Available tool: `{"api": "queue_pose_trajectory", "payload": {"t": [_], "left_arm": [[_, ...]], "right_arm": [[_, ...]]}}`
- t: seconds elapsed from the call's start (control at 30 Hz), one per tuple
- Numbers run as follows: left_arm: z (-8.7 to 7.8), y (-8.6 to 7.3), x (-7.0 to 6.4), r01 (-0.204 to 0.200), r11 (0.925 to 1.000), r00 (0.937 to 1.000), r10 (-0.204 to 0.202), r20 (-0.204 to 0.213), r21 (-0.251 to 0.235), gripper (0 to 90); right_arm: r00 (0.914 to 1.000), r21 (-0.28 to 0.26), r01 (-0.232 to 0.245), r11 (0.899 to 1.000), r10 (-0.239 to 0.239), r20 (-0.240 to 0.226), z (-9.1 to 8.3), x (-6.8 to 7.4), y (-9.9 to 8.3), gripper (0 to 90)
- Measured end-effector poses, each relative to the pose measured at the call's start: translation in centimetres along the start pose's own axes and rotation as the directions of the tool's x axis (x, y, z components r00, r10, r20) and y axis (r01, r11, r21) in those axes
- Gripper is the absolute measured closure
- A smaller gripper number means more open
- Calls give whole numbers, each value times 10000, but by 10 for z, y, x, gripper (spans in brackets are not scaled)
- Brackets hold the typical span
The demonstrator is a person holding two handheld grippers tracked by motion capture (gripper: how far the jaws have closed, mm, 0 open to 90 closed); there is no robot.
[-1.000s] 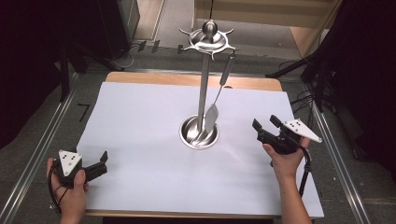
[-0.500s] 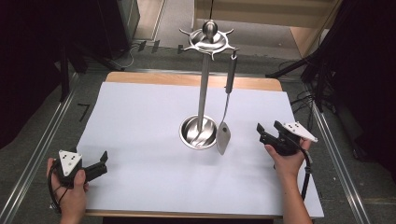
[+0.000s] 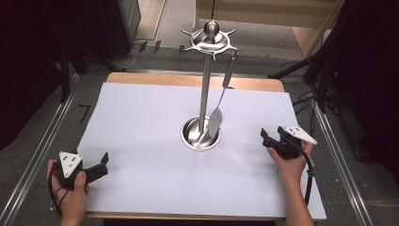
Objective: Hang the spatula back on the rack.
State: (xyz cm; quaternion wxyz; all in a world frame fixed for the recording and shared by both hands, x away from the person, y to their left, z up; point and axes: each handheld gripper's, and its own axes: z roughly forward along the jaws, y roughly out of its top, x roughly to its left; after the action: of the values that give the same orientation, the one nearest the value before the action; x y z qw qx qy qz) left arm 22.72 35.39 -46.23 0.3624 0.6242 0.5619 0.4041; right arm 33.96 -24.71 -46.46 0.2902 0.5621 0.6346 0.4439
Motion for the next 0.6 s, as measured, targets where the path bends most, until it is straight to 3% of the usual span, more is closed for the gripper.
{"api": "queue_pose_trajectory", "payload": {"t": [0.3, 0.6], "left_arm": [[0, 0, 0, 33, 10000, 10000, -33, -16, 27, 10], [0, 0, 0, 50, 10000, 10000, -50, 6, 1, 10]], "right_arm": [[9996, 468, 93, 9989, -107, 279, 8, -2, -10, 314], [9995, 547, -25, 9985, 8, 309, 10, -3, -12, 316]]}}
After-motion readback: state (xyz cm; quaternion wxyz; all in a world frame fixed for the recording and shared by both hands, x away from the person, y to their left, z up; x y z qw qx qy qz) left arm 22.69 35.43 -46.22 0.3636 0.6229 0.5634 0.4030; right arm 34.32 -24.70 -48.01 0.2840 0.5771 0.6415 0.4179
